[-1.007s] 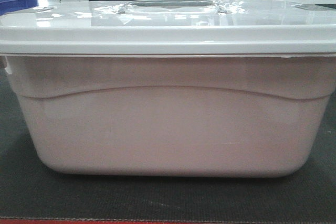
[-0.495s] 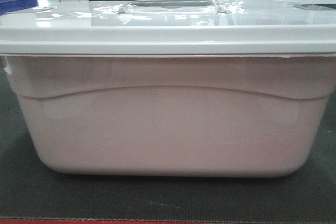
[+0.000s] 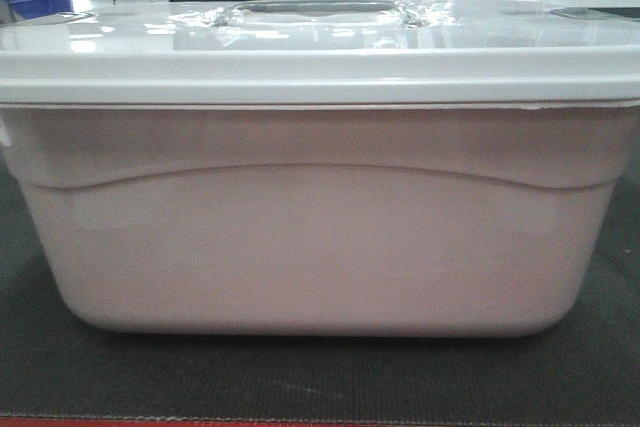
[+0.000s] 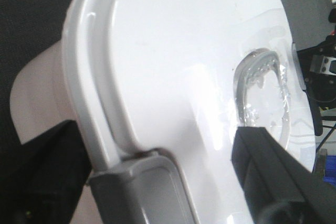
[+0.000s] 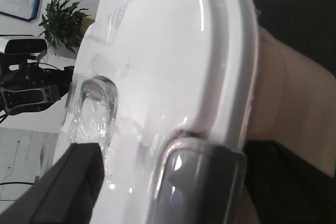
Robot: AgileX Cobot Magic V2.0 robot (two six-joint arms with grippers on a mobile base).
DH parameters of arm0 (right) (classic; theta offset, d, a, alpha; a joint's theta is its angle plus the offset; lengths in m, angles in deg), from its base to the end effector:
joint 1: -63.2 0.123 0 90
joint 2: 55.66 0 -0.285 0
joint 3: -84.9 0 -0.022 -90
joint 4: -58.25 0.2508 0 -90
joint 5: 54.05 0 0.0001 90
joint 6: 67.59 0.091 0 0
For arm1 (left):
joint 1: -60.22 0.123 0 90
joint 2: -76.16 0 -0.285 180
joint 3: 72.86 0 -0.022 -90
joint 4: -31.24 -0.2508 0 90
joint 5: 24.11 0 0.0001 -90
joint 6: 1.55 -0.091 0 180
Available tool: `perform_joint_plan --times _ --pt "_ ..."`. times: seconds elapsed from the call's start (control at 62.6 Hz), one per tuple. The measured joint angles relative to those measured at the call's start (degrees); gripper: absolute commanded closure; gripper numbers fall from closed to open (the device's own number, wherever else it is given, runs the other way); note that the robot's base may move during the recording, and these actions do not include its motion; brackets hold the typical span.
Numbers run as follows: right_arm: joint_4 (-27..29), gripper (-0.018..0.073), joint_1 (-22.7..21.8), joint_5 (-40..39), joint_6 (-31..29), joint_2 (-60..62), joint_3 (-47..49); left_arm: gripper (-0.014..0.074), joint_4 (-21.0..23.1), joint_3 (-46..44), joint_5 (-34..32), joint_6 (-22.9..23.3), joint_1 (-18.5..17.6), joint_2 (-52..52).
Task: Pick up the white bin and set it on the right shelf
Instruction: 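Lift the pink bin off the table with both grippers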
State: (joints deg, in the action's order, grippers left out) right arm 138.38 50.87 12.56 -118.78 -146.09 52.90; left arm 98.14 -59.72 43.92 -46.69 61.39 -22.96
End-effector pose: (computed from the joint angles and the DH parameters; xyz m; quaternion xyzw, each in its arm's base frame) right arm 0.2602 0.0274 0.2607 0.0303 0.8197 0.5154 0.2481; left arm 0.3060 -0.0714 0.2862 0.1199 0.8514 -0.4704 0.1989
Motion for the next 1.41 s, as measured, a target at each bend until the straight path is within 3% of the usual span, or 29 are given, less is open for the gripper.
perform_joint_plan --times 0.096,0.224,0.383,0.495,0.735,0.879,1.038,1.406 --pt "0.0 -0.0039 0.0 -0.2 0.0 0.0 0.0 0.0171 0.1 0.0 -0.3 0.0 -0.5 0.0" --pt "0.1 0.0095 0.0 -0.8 0.0 0.0 0.0 0.0220 1.2 0.0 -1.0 0.2 -0.6 0.0" --pt "0.6 0.0306 -0.3 -2.7 -0.1 0.0 0.0 0.0354 4.1 0.0 -2.4 0.4 -0.6 0.0" --pt "3.2 0.0387 -0.6 -3.2 0.0 0.7 0.0 0.0461 6.8 0.0 -4.3 0.4 -0.3 -0.3" --pt "9.7 0.0407 -1.2 -7.0 -0.1 4.3 -0.3 0.0720 19.6 -0.1 -5.7 1.5 0.1 -0.3" --pt "14.8 0.0407 -1.2 -8.0 -0.1 6.7 -0.4 0.0722 25.7 -0.6 -5.3 1.6 0.1 -0.3" --pt "18.4 0.0407 -1.2 -8.4 0.0 9.6 -0.4 0.0722 27.3 -3.6 -5.4 1.8 0.1 -0.3" --pt "18.5 0.0409 -1.7 -9.6 4.7 12.0 7.2 0.0722 28.3 -15.7 -8.6 3.8 -2.7 -0.3"
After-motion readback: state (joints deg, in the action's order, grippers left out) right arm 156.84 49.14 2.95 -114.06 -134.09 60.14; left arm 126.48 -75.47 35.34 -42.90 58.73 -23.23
